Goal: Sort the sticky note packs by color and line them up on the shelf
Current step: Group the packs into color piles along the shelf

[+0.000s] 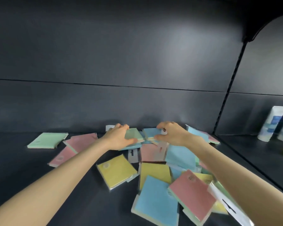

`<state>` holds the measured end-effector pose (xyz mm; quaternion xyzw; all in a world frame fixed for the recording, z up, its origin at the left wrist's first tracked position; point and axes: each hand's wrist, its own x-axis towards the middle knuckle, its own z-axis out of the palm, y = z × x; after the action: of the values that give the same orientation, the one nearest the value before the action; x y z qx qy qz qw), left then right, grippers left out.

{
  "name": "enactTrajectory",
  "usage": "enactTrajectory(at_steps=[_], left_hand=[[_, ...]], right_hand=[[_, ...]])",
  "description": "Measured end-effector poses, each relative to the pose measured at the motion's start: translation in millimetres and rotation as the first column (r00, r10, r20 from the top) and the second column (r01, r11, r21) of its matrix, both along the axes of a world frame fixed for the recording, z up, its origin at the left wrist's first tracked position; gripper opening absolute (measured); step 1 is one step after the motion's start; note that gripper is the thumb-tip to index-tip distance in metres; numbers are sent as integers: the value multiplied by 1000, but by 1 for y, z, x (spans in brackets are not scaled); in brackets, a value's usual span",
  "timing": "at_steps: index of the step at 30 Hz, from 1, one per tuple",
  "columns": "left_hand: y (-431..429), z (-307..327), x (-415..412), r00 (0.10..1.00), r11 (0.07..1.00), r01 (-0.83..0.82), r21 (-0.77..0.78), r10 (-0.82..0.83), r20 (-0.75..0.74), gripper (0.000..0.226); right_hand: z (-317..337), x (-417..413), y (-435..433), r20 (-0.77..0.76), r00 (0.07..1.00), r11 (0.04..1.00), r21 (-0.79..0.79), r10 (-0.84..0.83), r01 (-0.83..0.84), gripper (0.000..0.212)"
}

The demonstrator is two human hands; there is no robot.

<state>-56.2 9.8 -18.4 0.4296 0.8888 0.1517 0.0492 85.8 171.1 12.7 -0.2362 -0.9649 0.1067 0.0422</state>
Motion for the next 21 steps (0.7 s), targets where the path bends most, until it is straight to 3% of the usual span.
enactTrajectory(at_steps=[7,14,21], left_hand=[[2,4,-9,998,1000,1,25,-3,67,72],[8,5,-8,1000,1000,-16,22,16,-22,73],[17,3,-2,998,997,-42,62,45,-54,77]], right_hand=[[-2,-22,10,93,996,1000,12,8,-9,60],[-4,-30,23,204,979,999,-18,-28,32,78],[3,-23,27,257,966,999,-2,-37,39,71]])
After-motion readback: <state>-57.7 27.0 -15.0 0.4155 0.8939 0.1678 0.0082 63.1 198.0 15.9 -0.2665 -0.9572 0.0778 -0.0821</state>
